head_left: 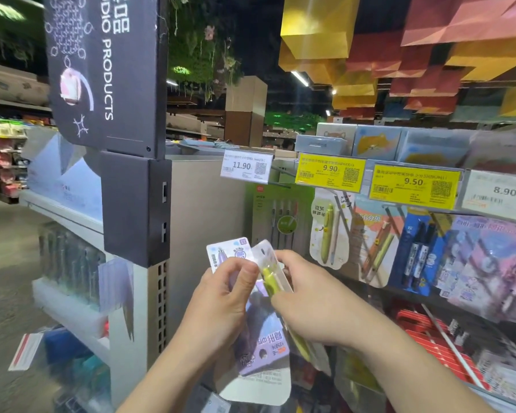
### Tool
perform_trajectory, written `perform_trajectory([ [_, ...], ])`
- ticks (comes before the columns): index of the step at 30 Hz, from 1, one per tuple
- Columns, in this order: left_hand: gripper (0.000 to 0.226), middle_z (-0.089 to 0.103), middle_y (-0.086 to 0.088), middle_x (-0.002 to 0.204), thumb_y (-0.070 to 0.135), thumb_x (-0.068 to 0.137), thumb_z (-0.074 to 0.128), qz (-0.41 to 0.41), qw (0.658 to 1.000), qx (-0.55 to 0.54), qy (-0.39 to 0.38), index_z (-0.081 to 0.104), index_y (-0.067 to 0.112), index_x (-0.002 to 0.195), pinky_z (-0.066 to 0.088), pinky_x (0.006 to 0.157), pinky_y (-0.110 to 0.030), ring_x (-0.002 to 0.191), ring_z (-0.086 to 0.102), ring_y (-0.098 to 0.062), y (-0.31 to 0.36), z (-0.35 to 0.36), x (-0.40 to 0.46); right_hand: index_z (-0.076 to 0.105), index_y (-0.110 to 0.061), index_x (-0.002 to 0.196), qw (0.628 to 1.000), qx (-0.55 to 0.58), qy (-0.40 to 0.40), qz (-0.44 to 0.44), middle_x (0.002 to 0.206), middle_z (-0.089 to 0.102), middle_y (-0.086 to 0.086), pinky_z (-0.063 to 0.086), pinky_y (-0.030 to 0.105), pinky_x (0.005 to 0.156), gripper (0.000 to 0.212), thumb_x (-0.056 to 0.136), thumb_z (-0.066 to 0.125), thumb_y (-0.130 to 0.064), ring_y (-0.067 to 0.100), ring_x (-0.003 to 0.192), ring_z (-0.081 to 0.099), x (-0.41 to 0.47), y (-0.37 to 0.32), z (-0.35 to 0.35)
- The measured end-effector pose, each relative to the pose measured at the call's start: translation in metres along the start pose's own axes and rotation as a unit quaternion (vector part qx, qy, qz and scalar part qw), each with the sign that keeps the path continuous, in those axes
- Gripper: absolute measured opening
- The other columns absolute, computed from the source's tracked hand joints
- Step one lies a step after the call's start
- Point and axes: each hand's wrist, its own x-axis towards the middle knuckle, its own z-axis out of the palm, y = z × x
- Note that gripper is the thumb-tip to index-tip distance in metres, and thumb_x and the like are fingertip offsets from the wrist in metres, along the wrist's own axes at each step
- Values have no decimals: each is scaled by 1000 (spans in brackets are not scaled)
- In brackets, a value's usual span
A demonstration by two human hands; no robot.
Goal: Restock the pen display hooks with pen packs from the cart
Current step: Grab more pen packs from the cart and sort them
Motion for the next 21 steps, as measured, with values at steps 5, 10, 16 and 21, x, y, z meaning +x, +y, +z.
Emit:
perform_trajectory([
  [5,10,71,1,99,51,90,70,-4,999,40,2,66,47,98,54,75,-38,86,68,-19,-8,1,4,65,-35,115,998,-4,53,-17,96,70,-15,52,29,76,27,100,51,-53,2,88,64,7,5,4],
  [10,13,68,-4,92,40,89,76,-24,999,34,27,66,46,92,40,49,-29,55,59,-17,-12,-3,6,71,-23,95,983,70,170,-3,87,77,-10,58,36,83,18,99,62,-38,9,82,71,13,19,-6],
  [16,8,75,8,81,33,93,73,-43,997,-40,49,67,34,89,41,38,-23,39,60,-27,-6,-10,6,75,-15,99,929,239,277,51,90,79,-3,57,44,91,33,94,66,-47,20,90,75,23,35,-28],
  [21,7,78,-1,97,31,92,76,-62,992,-100,54,70,34,91,46,49,-23,54,66,-40,-8,-6,9,60,0,120,900,258,340,88,76,59,1,42,34,63,59,90,67,-50,16,68,58,33,38,-43],
])
